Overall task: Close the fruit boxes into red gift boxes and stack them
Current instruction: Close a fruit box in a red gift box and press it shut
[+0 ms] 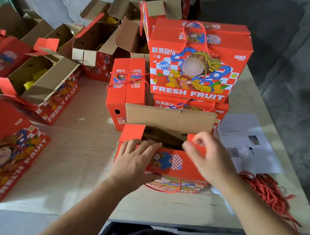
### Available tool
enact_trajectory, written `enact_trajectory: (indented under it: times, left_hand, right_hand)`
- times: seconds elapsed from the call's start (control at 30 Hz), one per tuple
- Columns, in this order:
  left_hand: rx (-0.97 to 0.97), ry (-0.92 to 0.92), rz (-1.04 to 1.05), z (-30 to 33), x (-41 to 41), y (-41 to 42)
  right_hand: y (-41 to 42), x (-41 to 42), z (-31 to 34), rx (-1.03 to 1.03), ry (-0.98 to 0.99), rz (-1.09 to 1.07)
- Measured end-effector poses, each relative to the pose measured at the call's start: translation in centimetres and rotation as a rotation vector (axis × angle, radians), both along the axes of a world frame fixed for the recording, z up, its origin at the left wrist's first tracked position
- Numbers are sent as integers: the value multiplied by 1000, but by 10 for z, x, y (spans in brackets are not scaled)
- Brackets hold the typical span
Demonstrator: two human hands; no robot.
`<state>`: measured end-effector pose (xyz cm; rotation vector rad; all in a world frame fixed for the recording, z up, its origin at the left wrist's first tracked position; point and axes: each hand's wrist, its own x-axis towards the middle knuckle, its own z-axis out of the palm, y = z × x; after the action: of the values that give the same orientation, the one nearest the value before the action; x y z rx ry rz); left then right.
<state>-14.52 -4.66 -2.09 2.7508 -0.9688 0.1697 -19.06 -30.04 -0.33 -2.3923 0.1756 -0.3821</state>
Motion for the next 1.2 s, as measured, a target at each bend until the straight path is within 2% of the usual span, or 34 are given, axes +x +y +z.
enact_trajectory:
  times: [0.07,0.1,0.23,0.3,0.4,0.47,0.57,0.63,0.7,0.77,0.8,0.9,0.93,1.07,1.2]
  left_hand:
    - [-46,-47,36,4,-1,-1]
    - [-80,-80,40,4,-2,-1]
    - [-99,-105,71,11,1,8]
    - [-208,-50,166,14,11,14]
    - [-644,208,214,15,21,22]
    - [-922,347,207,12,23,25]
    - [-1075,647,237,18,31,27]
    - [-1102,851,240,25,42,32]
    - [-1045,940,216,30,50,38]
    - [-896,912,194,25,51,39]
    - [-792,838,201,18,49,38]
    - [-335,338,232,-3,39,37]
    - [-241,236,233,-6,34,37]
    - [-83,95,81,-16,25,42]
    - [44,35,71,-10,25,41]
  right_hand:
    - [3,-12,-5,-235,173,234]
    - [4,-17,-8,-317,229,262]
    - [6,-17,-3,-439,309,249]
    - [9,-12,6,-492,325,234]
    - [21,-19,20,-599,239,191]
    - [31,-34,20,-614,98,85]
    - [42,-56,9,-567,-126,-5]
    - [45,-66,4,-535,-162,10]
    - [43,-70,-1,-519,-124,54]
    - [35,-70,-6,-504,-27,125]
    - [31,-68,-9,-495,44,162]
    - [21,-62,-20,-439,222,216]
    - [20,-61,-23,-430,227,216]
    - [20,-53,-28,-492,257,174]
    - [19,-34,-32,-606,205,121]
